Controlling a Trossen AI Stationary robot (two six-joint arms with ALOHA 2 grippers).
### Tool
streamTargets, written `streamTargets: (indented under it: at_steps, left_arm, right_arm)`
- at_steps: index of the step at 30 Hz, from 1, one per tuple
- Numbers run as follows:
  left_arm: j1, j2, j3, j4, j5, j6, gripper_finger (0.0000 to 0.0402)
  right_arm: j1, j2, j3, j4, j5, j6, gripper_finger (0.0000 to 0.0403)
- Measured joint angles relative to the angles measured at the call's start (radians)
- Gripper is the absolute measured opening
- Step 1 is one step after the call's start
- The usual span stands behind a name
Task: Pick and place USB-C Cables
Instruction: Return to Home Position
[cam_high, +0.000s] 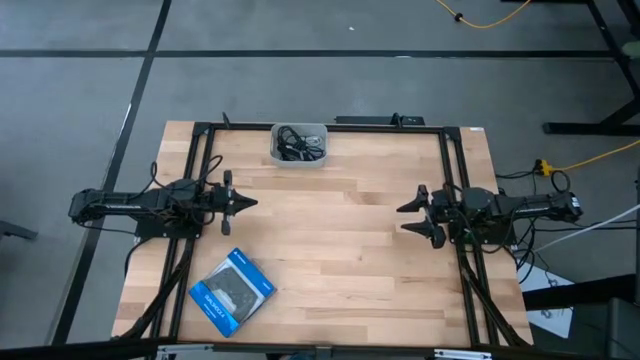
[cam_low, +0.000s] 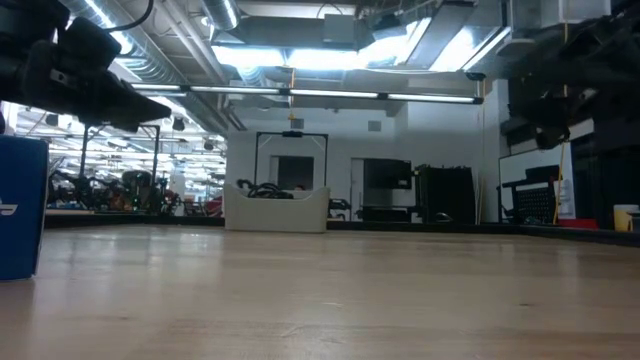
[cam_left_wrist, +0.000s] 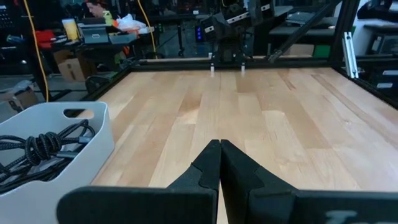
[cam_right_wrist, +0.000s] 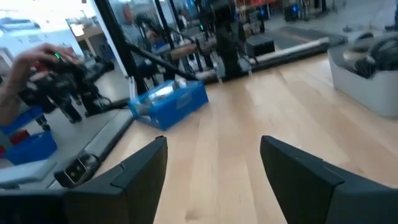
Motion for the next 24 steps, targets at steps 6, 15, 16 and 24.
streamTargets:
  at_steps: [6,15,16,24]
  left_arm:
    - [0.0,-0.021,0.0,0.0,0.0,0.0,0.0]
    - [0.0,-0.041,0.0,0.0,0.0,0.0,0.0]
    - [0.0,-0.041,0.0,0.0,0.0,0.0,0.0]
    - [0.0,-0.041,0.0,0.0,0.0,0.0,0.0]
  right_arm:
    - [-0.001,-0.087,0.001,0.057,0.0,0.0,0.0262]
    - [-0.001,-0.086,0.0,0.05,0.001,-0.001,0.0262]
    - [-0.001,-0.086,0.0,0.052,0.001,-0.001,0.0262]
    - [-0.001,-0.086,0.0,0.06,0.001,-0.001,0.0262]
